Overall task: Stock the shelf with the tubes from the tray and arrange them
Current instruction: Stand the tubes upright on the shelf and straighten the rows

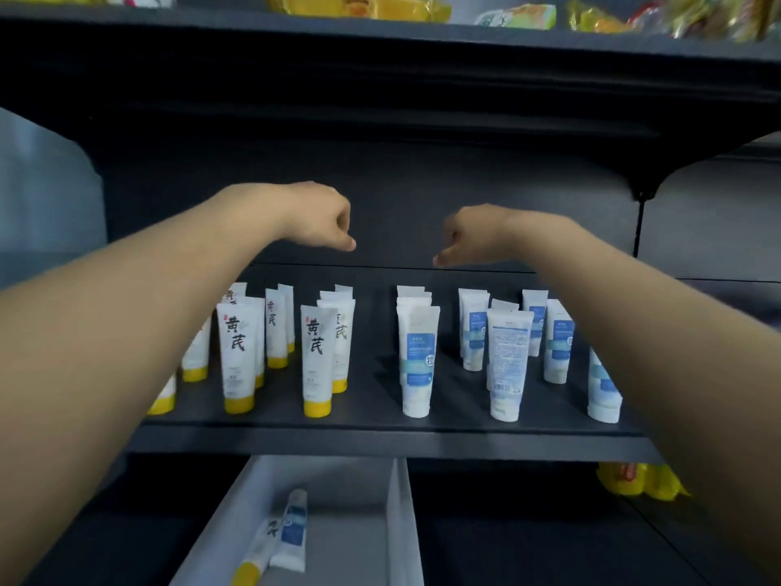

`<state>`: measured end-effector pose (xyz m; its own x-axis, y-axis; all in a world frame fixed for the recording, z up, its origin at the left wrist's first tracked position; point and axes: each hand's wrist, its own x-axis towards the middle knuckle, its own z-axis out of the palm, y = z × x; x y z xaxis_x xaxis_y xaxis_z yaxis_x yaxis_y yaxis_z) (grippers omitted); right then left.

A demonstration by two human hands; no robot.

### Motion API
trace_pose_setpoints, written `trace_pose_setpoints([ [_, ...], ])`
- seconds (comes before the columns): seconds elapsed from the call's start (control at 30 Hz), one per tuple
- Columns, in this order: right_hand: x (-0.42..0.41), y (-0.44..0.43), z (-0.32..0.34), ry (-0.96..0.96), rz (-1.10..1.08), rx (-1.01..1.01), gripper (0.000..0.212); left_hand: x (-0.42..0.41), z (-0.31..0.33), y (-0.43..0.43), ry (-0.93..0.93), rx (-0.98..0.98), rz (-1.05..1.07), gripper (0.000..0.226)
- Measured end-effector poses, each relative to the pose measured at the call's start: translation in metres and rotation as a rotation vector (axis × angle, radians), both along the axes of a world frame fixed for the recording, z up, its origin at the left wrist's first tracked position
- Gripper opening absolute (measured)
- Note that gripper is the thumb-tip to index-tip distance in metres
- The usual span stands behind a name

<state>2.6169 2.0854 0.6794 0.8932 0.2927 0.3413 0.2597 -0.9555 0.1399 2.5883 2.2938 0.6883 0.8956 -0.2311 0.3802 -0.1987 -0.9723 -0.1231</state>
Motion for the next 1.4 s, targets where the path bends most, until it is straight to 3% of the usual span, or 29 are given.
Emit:
trace_pose_setpoints([
  [0.27, -0.087, 0.031, -0.043, 0.053, 0.16, 0.02, 0.028, -0.1, -0.047, 0.035, 0.062, -0.036, 0.078, 0.037],
  [0.37, -0.121, 0.041, -0.065, 0.084, 0.145, 0.002, 0.047, -0.133, -0.068, 0.043, 0.121, -0.023, 0.098, 0.037],
  [0.63, -0.177, 0.068, -0.115, 0.177, 0.164, -0.023, 0.042, -0.181, -0.122, 0.087, 0.195, -0.079, 0.099, 0.034],
  [0.9, -0.175, 0.116, -0.176, 0.25, 0.076, 0.064, 0.052, -0.162, -0.179, 0.137, 0.259, -0.016, -0.042, 0.034],
  [1.03, -0.161, 0.142, -0.21, 0.27, 0.021, 0.107, 0.047, -0.14, -0.213, 0.157, 0.266, 0.014, -0.117, 0.034],
  [1.4, -0.106, 0.18, -0.3, 0.464, -0.116, 0.101, 0.05, -0.079, -0.302, 0.171, 0.381, -0.159, -0.161, 0.031],
])
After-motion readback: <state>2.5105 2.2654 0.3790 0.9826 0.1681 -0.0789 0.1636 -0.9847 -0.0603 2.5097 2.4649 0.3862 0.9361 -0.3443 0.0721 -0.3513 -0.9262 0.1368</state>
